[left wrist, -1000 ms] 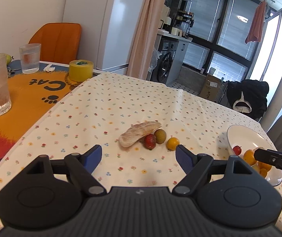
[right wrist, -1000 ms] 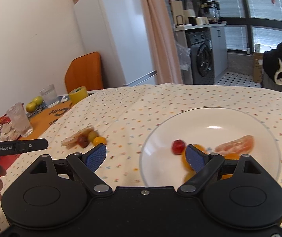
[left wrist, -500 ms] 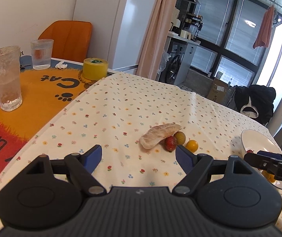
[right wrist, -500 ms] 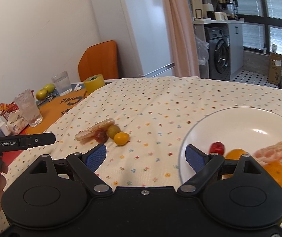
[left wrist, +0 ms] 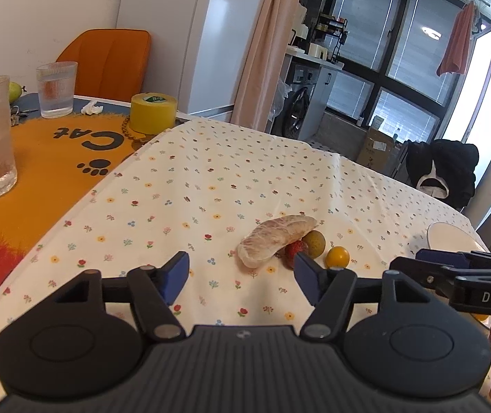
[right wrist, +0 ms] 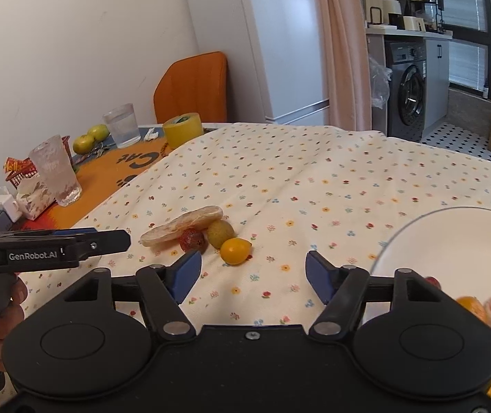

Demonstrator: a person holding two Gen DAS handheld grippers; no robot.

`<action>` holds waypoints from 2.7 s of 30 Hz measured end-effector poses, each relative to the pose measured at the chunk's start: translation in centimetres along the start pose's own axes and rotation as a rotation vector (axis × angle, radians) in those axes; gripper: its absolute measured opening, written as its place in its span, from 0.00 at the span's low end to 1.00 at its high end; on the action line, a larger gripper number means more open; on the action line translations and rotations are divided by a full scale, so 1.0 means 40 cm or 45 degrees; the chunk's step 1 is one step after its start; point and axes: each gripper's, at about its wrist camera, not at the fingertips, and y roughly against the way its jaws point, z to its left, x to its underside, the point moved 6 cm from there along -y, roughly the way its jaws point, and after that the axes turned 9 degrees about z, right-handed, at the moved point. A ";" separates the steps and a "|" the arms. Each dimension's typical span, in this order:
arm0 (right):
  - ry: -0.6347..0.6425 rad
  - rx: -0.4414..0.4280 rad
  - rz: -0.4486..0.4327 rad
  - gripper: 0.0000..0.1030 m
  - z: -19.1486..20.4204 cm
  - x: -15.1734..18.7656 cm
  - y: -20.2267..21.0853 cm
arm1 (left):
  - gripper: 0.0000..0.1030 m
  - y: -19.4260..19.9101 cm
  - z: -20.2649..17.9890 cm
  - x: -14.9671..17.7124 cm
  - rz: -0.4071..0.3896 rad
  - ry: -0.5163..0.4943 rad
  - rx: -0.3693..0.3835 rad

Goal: Organize fruits
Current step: 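Move both grippers back from the plate to the fruit on the cloth, then close the right gripper on the yellow lemon while the left grips a pomelo segment, then carry the lemon and pomelo segment over the white plate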

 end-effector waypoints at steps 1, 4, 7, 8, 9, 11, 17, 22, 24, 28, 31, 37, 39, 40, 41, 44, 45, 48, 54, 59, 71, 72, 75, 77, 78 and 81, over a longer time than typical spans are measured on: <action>0.001 -0.003 0.006 0.61 0.001 -0.002 -0.006 | 0.59 -0.006 0.000 -0.002 0.005 -0.002 0.000; 0.005 -0.014 0.027 0.59 0.005 -0.008 -0.027 | 0.55 -0.022 -0.002 -0.005 0.018 -0.004 0.005; 0.011 -0.023 0.044 0.56 0.012 -0.012 -0.046 | 0.53 -0.037 -0.008 -0.009 0.028 -0.014 0.015; 0.014 -0.026 0.051 0.54 0.014 -0.013 -0.052 | 0.51 -0.042 -0.010 -0.011 0.032 -0.020 0.017; 0.017 -0.028 0.057 0.53 0.015 -0.013 -0.058 | 0.51 -0.047 -0.012 -0.013 0.036 -0.023 0.018; 0.021 -0.029 0.073 0.50 0.016 -0.014 -0.073 | 0.48 -0.059 -0.014 -0.015 0.045 -0.027 0.019; 0.025 -0.027 0.105 0.47 0.015 -0.021 -0.112 | 0.47 -0.091 -0.015 -0.022 0.078 -0.032 0.021; 0.034 -0.032 0.123 0.45 0.017 -0.024 -0.135 | 0.47 -0.110 -0.018 -0.029 0.091 -0.029 0.025; 0.034 -0.037 0.128 0.44 0.016 -0.025 -0.141 | 0.47 -0.117 -0.021 -0.033 0.096 -0.031 0.031; 0.040 -0.039 0.122 0.43 0.018 -0.030 -0.147 | 0.47 -0.127 -0.029 -0.039 0.095 -0.030 0.038; 0.058 -0.034 0.120 0.41 0.023 -0.031 -0.152 | 0.47 -0.134 -0.035 -0.047 0.091 -0.029 0.049; 0.092 -0.033 0.112 0.33 0.031 -0.036 -0.162 | 0.48 -0.144 -0.043 -0.055 0.087 -0.020 0.079; 0.088 -0.043 0.110 0.29 0.031 -0.038 -0.165 | 0.48 -0.148 -0.045 -0.057 0.088 -0.014 0.091; 0.090 -0.045 0.110 0.26 0.032 -0.039 -0.165 | 0.48 -0.150 -0.045 -0.057 0.091 -0.007 0.100; 0.095 -0.042 0.109 0.26 0.033 -0.038 -0.166 | 0.47 -0.152 -0.044 -0.058 0.098 0.004 0.116; 0.102 -0.037 0.107 0.26 0.034 -0.037 -0.164 | 0.47 -0.155 -0.040 -0.056 0.119 0.033 0.154; 0.096 -0.042 0.107 0.26 0.033 -0.036 -0.162 | 0.47 -0.153 -0.040 -0.055 0.122 0.032 0.159; 0.091 -0.044 0.106 0.26 0.030 -0.031 -0.156 | 0.47 -0.148 -0.039 -0.049 0.128 0.032 0.164; 0.085 -0.044 0.107 0.26 0.031 -0.024 -0.147 | 0.32 -0.144 -0.033 -0.033 0.162 0.031 0.154; 0.087 -0.044 0.108 0.26 0.035 -0.014 -0.135 | 0.31 -0.128 -0.032 -0.024 0.159 0.028 0.140; 0.087 -0.045 0.068 0.26 0.053 -0.002 -0.085 | 0.29 -0.068 -0.026 -0.011 0.130 0.047 0.133; 0.087 -0.045 0.064 0.26 0.053 -0.003 -0.081 | 0.29 -0.062 -0.025 -0.010 0.122 0.046 0.128; 0.089 -0.043 0.053 0.26 0.057 -0.003 -0.067 | 0.28 -0.039 -0.026 -0.010 0.095 0.037 0.111; 0.089 -0.043 0.044 0.26 0.057 -0.002 -0.057 | 0.28 -0.024 -0.026 -0.012 0.081 0.037 0.113; 0.089 -0.042 0.040 0.26 0.058 -0.003 -0.053 | 0.28 -0.017 -0.027 -0.014 0.074 0.037 0.113; 0.089 -0.039 0.024 0.26 0.059 -0.004 -0.037 | 0.28 0.003 -0.032 -0.019 0.053 0.031 0.115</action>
